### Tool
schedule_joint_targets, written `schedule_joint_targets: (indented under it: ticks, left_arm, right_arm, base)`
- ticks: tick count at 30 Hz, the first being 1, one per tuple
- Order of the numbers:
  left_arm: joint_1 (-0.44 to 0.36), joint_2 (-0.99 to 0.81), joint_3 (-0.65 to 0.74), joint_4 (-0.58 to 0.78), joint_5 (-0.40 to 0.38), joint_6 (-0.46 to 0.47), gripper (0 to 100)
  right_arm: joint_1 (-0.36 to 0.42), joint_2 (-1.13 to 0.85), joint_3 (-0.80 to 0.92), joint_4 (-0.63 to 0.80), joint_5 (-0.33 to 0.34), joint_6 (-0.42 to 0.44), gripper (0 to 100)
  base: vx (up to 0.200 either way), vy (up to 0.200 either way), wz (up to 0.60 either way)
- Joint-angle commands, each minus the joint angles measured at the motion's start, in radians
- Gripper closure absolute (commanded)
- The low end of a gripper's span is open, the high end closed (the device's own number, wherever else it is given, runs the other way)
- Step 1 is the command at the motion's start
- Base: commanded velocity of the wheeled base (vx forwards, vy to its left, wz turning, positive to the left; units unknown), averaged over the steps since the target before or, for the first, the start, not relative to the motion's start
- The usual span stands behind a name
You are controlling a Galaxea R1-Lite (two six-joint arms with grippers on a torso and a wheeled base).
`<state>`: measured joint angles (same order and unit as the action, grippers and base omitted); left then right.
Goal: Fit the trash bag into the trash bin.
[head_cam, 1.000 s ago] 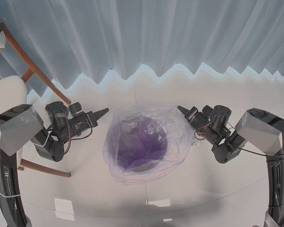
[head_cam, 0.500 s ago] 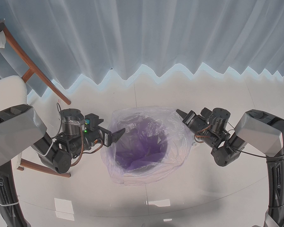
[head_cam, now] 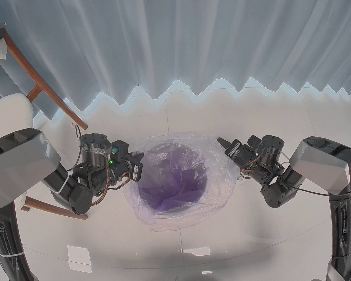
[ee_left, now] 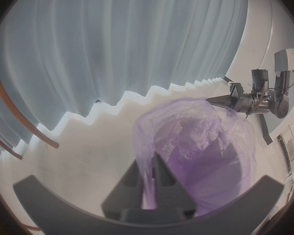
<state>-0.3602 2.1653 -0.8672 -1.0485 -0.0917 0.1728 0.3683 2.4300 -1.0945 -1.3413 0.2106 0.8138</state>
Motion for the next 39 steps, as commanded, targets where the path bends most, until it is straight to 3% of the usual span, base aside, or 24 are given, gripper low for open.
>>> schedule_joint_targets:
  ticks: [1,5,9,13,20,27,38,39]
  left_arm:
    - [0.044,-0.004,-0.013,-0.001,-0.006,-0.007,100]
    - [0.092,0.011,-0.044,0.010,-0.068,-0.073,100]
    - [0.095,0.054,-0.113,0.048,-0.102,-0.300,100]
    - [0.098,0.107,-0.184,0.079,-0.154,-0.427,100]
    - [0.096,0.151,-0.251,0.087,-0.206,-0.564,100]
    - [0.118,0.206,-0.346,0.137,-0.209,-0.653,100]
    - [0.141,0.220,-0.365,0.147,-0.258,-0.837,100]
    - [0.139,0.222,-0.363,0.147,-0.258,-0.888,100]
  right_arm:
    - [-0.005,-0.002,-0.008,0.001,0.001,0.008,100]
    - [-0.009,0.001,-0.019,0.002,0.003,0.044,100]
    - [-0.012,0.031,-0.058,0.005,0.003,0.068,100]
    - [-0.012,0.070,-0.101,0.002,0.001,0.084,100]
    - [-0.014,0.089,-0.136,0.005,0.000,0.163,100]
    - [-0.012,0.096,-0.139,0.008,0.000,0.225,100]
    - [-0.012,0.121,-0.140,0.022,0.000,0.289,100]
    - [-0.012,0.129,-0.139,0.025,0.000,0.289,100]
  base:
    - [0.000,0.000,0.00]
    - [0.000,0.000,0.00]
    - [0.000,0.000,0.00]
    - [0.000,0.000,0.00]
    - [0.000,0.000,0.00]
    - [0.000,0.000,0.00]
    - [0.000,0.000,0.00]
    - [0.000,0.000,0.00]
